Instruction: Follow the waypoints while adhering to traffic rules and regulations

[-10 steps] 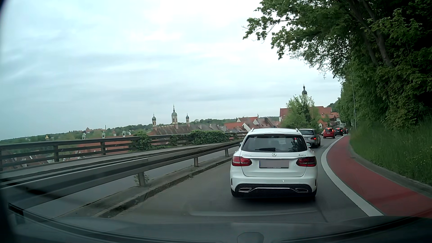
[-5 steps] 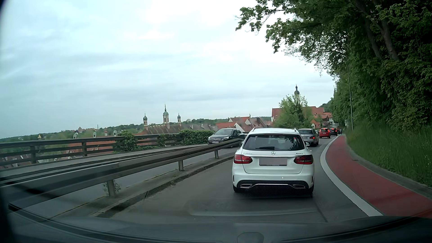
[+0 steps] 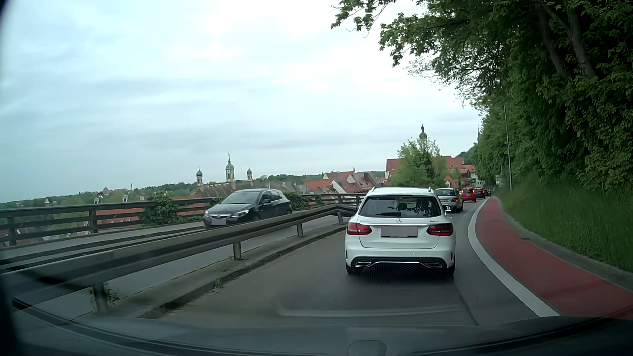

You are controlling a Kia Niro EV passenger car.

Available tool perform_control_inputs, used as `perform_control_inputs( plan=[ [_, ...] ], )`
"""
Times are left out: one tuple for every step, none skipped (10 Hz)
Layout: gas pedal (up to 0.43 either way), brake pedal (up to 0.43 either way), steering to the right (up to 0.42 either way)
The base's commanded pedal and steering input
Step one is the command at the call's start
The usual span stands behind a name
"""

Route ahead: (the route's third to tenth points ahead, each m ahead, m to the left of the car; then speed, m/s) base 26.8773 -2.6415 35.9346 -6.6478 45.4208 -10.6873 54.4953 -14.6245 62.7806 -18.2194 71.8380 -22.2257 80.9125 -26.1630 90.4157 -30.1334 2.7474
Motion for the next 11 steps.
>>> perform_control_inputs(
  plan=[
    [0.000,0.000,0.093],
    [0.000,0.000,0.093],
    [0.000,0.000,0.091],
    [0.028,0.000,0.091],
    [0.087,0.000,0.091],
    [0.130,0.000,0.091],
    [0.150,0.000,0.091],
    [0.150,0.000,0.091],
    [0.150,0.000,0.091],
    [0.150,0.000,0.091],
    [0.150,0.000,0.091]
  ],
)
